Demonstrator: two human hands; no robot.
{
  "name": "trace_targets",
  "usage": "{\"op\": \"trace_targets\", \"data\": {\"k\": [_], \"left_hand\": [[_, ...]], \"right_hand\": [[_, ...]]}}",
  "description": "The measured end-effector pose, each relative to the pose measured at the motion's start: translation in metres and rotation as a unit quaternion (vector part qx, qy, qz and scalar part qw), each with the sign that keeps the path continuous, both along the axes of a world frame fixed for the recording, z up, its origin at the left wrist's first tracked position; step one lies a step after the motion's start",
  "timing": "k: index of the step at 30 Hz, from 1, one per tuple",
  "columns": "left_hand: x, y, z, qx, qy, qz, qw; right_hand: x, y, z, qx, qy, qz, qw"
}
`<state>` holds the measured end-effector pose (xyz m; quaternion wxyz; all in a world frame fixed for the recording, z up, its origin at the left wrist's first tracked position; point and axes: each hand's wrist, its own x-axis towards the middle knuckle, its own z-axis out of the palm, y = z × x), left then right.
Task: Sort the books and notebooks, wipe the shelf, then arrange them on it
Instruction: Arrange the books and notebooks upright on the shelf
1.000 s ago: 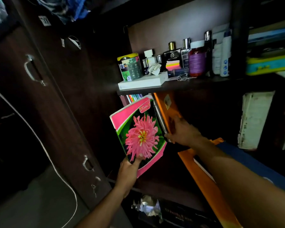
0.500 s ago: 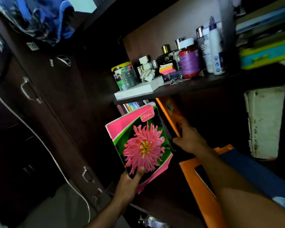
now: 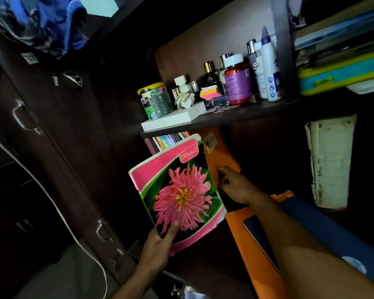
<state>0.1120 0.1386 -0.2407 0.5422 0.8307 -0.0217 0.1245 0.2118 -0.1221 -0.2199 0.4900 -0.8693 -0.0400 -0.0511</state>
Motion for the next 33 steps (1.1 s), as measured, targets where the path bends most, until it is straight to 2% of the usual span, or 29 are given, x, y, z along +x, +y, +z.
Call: {"op": "trace_targets", "data": {"k": [3,7,9,12,14,17,19,21,24,27,29,31,33], "left_hand": [[-0.001,-0.016,0.005,-0.032,0.025,-0.021,0.999],[0.0,-0.062,0.013,-0.1,0.026,-0.049,0.993],[0.006,-0.084,0.011,-0.128,0.049,-0.053,0.989],[0.021,-0.11,0.008,-0.069,0.039,-0.076,0.994],[0.037,-0.121,0.007,-0.035,0.011,-0.094,0.995],[0.063,-0.135,0.008,-0.006,-0.005,-0.066,0.998],[0.078,-0.142,0.007,0.049,-0.021,-0.01,0.999],[0.083,-0.146,0.005,0.079,-0.041,0.005,0.996],[0.073,-0.139,0.005,0.065,-0.08,-0.029,0.994],[0.059,-0.124,0.0,0.019,-0.167,-0.037,0.985],[0.058,-0.118,-0.002,-0.028,-0.175,0.002,0.984],[0.064,-0.119,-0.004,-0.071,-0.136,-0.005,0.988],[0.069,-0.12,-0.009,-0.013,-0.146,-0.037,0.988]], "right_hand": [[0.006,-0.001,0.005,0.082,0.02,-0.026,0.996],[0.0,-0.014,0.017,0.201,0.005,-0.131,0.971],[-0.009,-0.018,0.017,0.167,-0.017,-0.155,0.974],[-0.016,-0.018,0.012,0.056,-0.085,-0.239,0.966],[-0.016,-0.018,0.014,0.03,-0.143,-0.27,0.952],[-0.016,-0.016,0.017,0.07,-0.1,-0.184,0.975],[-0.014,-0.012,0.013,0.064,-0.074,-0.118,0.988],[-0.013,-0.009,0.009,0.067,-0.072,-0.079,0.992],[-0.011,-0.009,0.007,0.094,-0.064,-0.018,0.993],[-0.009,-0.008,0.003,0.108,-0.067,0.034,0.991],[-0.005,-0.009,-0.001,0.084,-0.074,0.015,0.994],[-0.002,-0.008,-0.004,0.054,-0.1,-0.047,0.992],[-0.001,-0.006,-0.005,0.029,-0.133,-0.092,0.986]]}}
